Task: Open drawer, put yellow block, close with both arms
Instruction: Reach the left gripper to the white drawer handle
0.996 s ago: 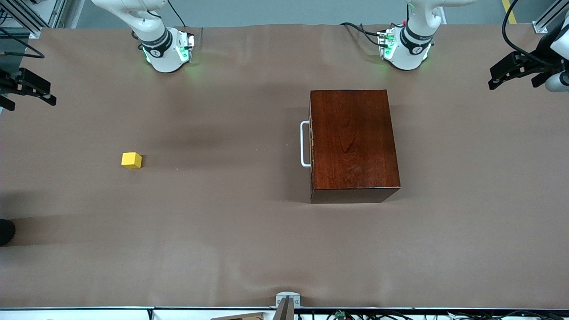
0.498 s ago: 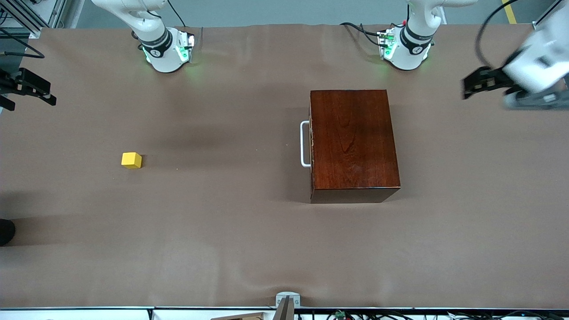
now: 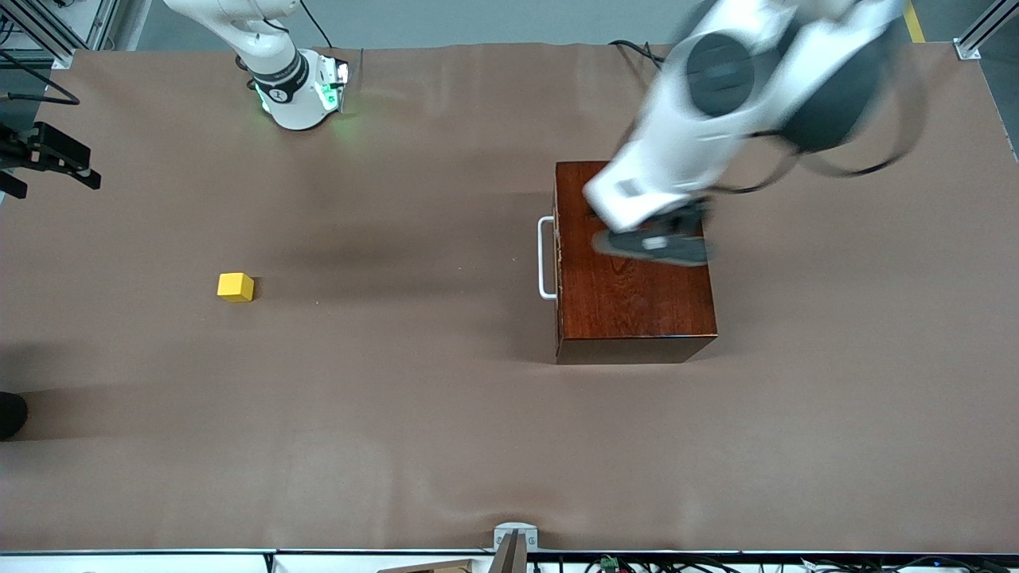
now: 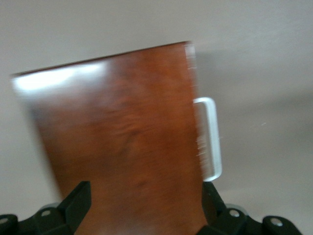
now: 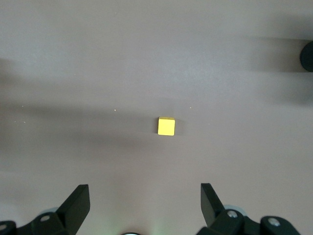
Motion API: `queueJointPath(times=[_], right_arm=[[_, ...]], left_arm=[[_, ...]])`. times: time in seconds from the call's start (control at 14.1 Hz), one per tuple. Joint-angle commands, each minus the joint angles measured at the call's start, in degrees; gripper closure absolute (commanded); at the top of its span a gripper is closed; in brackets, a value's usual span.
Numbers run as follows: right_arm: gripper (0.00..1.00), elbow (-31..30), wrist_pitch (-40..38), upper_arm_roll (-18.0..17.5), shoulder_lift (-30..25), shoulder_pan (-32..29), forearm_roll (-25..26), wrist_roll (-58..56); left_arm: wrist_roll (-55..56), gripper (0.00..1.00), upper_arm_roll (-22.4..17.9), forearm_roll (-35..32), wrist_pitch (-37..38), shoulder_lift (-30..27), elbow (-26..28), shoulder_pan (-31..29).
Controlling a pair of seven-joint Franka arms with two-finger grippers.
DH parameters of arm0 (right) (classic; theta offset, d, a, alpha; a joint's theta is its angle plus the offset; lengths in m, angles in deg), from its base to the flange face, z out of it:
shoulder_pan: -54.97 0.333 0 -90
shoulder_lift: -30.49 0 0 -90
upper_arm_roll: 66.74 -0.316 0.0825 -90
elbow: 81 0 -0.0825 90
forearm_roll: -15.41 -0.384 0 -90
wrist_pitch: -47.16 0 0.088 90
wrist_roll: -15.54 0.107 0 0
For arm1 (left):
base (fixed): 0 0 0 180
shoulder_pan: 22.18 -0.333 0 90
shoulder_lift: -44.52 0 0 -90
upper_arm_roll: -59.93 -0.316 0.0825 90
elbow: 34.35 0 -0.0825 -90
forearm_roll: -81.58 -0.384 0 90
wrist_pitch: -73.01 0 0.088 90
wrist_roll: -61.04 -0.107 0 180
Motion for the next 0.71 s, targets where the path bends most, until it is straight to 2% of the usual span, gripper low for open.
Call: queueJointPath(times=[0.0,0.21,0.36,0.64], right_arm=[[0.0,0.91,-0.66,-0.34,0.43,-0.46,-0.16,0.68],[0.0,0.91,-0.66,-0.34,0.43,-0.54,-0.16,0.68],[0.0,0.91,-0.66,-0.34,0.43,-0.46,-0.16,0.68],[0.0,0.91,-0.66,-0.34,0.43,-0.54,-0.16,0.59]], left_arm=[[7.06,0.0,-2.81,-1.0,-2.74,9.15,-7.67,7.3],[14.77,0.0,-11.4,-0.91,-6.26,16.1,-10.94,18.71],[18.48,0.0,-16.6,-1.0,-6.53,17.52,-10.68,24.62],[24.11,0.0,-17.59,-2.13,-5.92,22.09,-10.15,27.53]])
